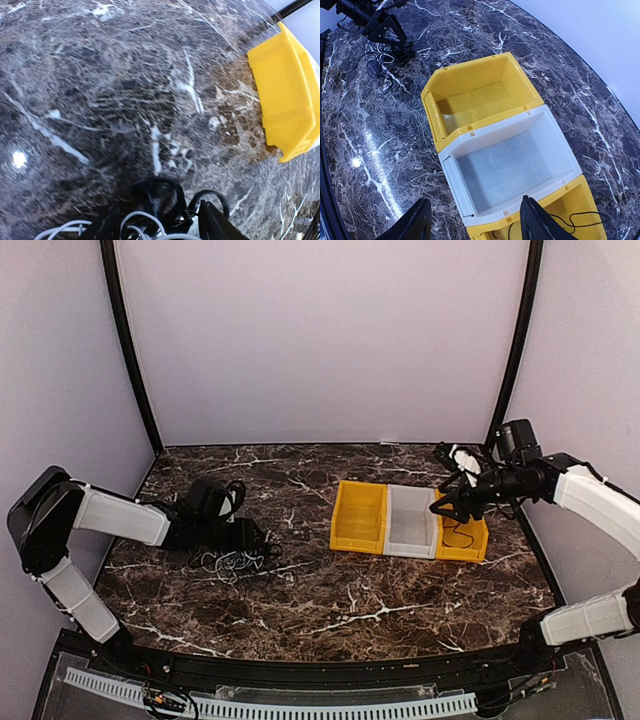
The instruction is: Untangle the cables
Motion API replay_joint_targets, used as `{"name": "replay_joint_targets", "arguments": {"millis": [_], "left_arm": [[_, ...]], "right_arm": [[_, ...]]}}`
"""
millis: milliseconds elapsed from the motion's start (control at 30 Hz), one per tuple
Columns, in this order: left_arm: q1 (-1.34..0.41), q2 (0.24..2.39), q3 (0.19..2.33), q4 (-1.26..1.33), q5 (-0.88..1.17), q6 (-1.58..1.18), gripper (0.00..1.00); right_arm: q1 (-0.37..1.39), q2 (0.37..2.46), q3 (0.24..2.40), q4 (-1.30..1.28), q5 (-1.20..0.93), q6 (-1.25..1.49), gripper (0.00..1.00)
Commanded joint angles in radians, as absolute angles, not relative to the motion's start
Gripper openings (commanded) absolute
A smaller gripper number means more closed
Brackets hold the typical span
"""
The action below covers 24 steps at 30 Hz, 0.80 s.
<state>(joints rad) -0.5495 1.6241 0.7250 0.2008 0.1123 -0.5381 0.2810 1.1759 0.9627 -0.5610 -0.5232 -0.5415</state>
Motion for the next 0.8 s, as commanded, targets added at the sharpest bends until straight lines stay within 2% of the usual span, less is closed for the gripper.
{"name": "replay_joint_targets", "arguments": {"millis": [0,233,400,533,700,767], "left_arm": [[-0.611,1.564,0.636,0.274,0.159,-0.603,0.54],[-0.635,1.539,0.673,0.211,0.177,-0.567,0.54],[-0.627,1.472,0.789,0.036,-0.062,-0.446,0.68],[-0.557,1.419,0.82,-0.012,-0.096,-0.435,0.74],[-0.452,1.447,0.826,-0.009,-0.026,-0.45,0.73],[-0.446,1.474,0.825,-0.004,0.029,-0.441,0.68]], "right_arm": [[0.35,1.235,0.995,-0.507,-0.517,-0.539,0.62],[0.47,1.394,1.105,-0.526,-0.509,-0.583,0.62],[0.533,1.605,1.334,-0.568,-0.495,-0.592,0.61],[0.588,1.728,1.477,-0.565,-0.499,-0.585,0.6],[0.652,1.833,1.58,-0.584,-0.477,-0.567,0.6],[0.675,1.849,1.584,-0.591,-0.454,-0.574,0.59]]}}
